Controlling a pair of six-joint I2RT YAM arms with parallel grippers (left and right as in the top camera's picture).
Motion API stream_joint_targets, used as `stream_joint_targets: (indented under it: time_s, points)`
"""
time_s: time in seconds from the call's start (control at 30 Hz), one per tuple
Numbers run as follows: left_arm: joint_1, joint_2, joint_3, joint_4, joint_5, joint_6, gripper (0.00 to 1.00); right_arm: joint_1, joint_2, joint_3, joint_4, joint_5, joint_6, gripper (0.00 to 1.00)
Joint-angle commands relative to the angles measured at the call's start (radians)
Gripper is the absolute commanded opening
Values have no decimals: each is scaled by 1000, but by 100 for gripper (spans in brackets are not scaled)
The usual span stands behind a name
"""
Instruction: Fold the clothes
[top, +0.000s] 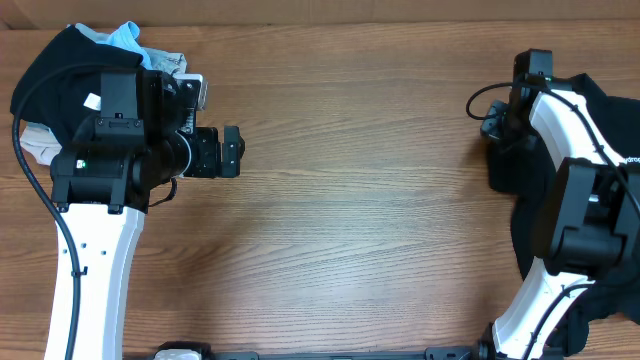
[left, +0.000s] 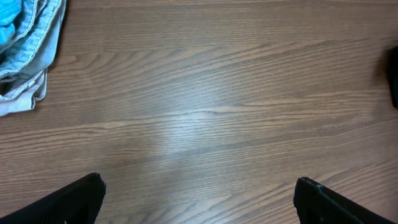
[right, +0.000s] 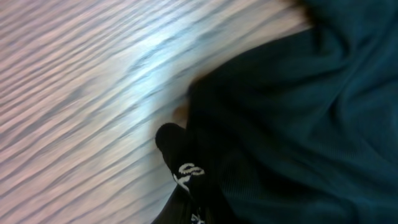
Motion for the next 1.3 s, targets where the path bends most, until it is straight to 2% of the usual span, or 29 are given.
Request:
stream_joint_targets:
  time_s: [0.0,0.1,0.2,0.4,0.43,0.47,0.5,0.53,0.57,0.67,0.77,0.83,0.87,0.93,1.0,1.07,1.13,1.17,1.27]
  points:
    - [6,4,33,11,-48,8,100,55,-135,60,-17,-185,-57,4]
    - [7,4,33,28,-98,-9,100,130,-208,60,-37,-389,-105,4]
    - [8,4,45,43,-181,-53,100,266,-255,60,-66,-494,-126,4]
    - [29,3,131,45,-293,-74,100,666,-247,54,-99,-535,-183,4]
    - [32,3,150,45,-304,-74,100,737,-246,54,-99,-525,-196,6]
    - [35,3,169,45,-323,-74,100,804,-245,54,-99,-496,-200,13]
    - [40,3,189,45,-344,-74,100,872,-245,54,-99,-435,-198,24]
    - [45,3,205,46,-353,-74,100,924,-246,54,-98,-377,-198,49]
    - [48,3,217,47,-354,-73,100,966,-246,55,-98,-325,-193,64]
    - [51,3,231,53,-347,-69,100,1028,-248,55,-100,-200,-146,71]
    - [51,12,231,53,-282,-38,100,994,-264,56,-113,-153,-87,71]
    - [47,26,229,53,-185,-7,100,936,-281,56,-127,-150,-31,70]
    - [40,37,226,52,-143,12,95,899,-290,56,-135,-148,5,68]
    - [24,67,222,48,-103,24,80,807,-311,56,-160,-142,103,62]
    - [-3,114,222,40,-102,23,60,710,-328,56,-190,-143,187,49]
    - [-38,175,222,39,-100,24,45,592,-338,56,-229,-143,280,36]
    - [-71,243,222,38,-100,24,30,483,-337,55,-263,-149,312,26]
    - [-86,277,222,37,-98,24,24,429,-334,54,-277,-152,313,24]
    - [-132,377,222,44,-67,25,12,275,-311,51,-308,-151,312,23]
